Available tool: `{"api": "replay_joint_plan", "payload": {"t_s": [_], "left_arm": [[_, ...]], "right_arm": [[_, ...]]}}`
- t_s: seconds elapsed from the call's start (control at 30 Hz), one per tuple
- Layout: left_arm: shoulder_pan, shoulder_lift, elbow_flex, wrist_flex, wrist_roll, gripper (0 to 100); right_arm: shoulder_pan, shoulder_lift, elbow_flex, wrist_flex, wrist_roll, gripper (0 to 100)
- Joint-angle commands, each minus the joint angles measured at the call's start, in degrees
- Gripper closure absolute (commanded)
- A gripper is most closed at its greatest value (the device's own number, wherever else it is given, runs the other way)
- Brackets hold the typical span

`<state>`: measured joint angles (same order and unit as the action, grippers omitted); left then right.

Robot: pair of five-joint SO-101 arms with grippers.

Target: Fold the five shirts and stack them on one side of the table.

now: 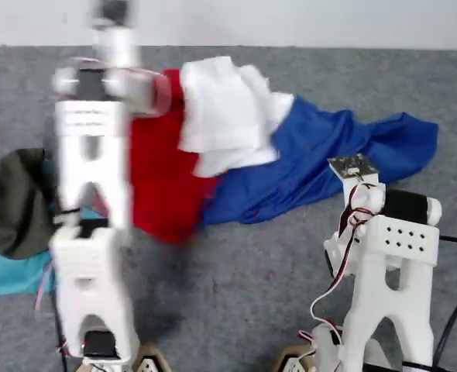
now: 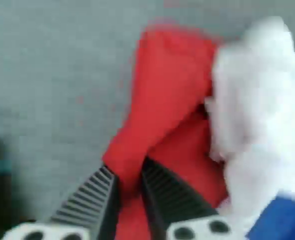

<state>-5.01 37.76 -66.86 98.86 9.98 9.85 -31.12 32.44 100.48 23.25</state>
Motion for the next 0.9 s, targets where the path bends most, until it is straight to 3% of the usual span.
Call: {"api": "replay_joint_plan", "payload": {"t_s": [0.0, 0.17, 0.27, 0.37, 0.53, 0.63, 0.77, 0.87], "left_arm": [[-19.08, -13.27, -2.51, -0.18, -6.95, 99], [-39.38, -16.79, -2.51, -9.23, -13.36, 99], [-46.33, -16.70, -1.80, -11.43, -14.51, 99], [-46.33, -17.14, 0.92, -7.21, -17.14, 98], [-39.03, -16.70, 1.71, 1.14, -19.52, 98], [-35.60, -17.23, 5.14, 1.67, -18.46, 90], [-34.73, -16.70, 7.43, 1.67, -11.34, 69], [-34.46, -16.79, 8.92, 1.58, -10.90, 69]], "right_arm": [[0.48, -0.40, -0.18, 1.27, 0.70, 66.8], [0.31, -0.22, -0.18, 1.19, 0.70, 66.8], [0.31, -0.22, -0.18, 1.19, 0.70, 66.8], [0.22, -0.22, -0.18, 1.10, 0.70, 66.8], [0.22, -0.22, -0.18, 1.10, 0.70, 66.8], [0.22, -0.22, -0.18, 1.36, 0.70, 66.7], [0.40, -0.22, -0.18, 1.63, 0.70, 66.7], [0.57, -0.22, -0.18, 1.63, 0.70, 66.7]]}}
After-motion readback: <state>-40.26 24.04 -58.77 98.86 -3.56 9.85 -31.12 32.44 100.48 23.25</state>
